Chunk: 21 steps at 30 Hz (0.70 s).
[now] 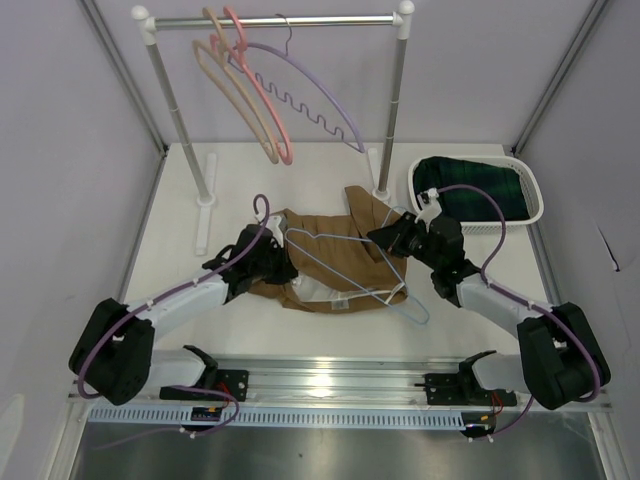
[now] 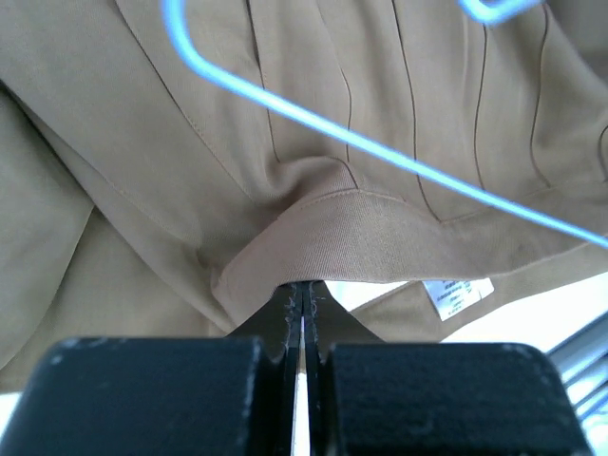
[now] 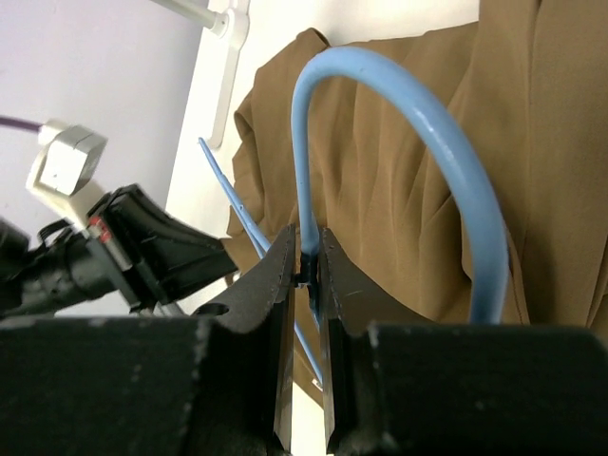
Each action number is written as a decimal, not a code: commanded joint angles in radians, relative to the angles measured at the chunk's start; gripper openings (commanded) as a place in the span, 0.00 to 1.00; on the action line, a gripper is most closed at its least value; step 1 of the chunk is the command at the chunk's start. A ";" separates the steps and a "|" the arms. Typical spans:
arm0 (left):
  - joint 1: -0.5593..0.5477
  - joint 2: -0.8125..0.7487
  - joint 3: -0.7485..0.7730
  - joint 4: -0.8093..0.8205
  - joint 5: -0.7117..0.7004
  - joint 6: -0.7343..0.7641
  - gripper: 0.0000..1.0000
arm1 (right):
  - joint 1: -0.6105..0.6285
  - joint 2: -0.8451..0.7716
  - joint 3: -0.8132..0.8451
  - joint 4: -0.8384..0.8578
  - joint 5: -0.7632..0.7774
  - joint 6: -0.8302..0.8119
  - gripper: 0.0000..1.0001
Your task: Place the skirt on the hanger
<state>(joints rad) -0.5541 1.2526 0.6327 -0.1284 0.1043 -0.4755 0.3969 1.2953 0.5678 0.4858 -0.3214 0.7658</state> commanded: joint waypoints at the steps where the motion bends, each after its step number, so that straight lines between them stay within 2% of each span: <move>1: 0.051 0.034 0.004 0.094 0.112 -0.058 0.00 | -0.001 -0.051 -0.003 0.062 -0.037 -0.014 0.00; 13: 0.174 0.068 -0.060 0.220 0.163 -0.153 0.00 | 0.003 -0.119 -0.060 -0.009 -0.096 -0.114 0.00; 21: 0.192 0.067 -0.088 0.250 0.181 -0.163 0.00 | 0.010 -0.154 -0.123 -0.062 -0.084 -0.206 0.00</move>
<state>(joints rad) -0.3786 1.3258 0.5545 0.0700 0.2775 -0.6205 0.4042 1.1725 0.4595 0.4549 -0.4004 0.6220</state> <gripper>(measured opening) 0.003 0.141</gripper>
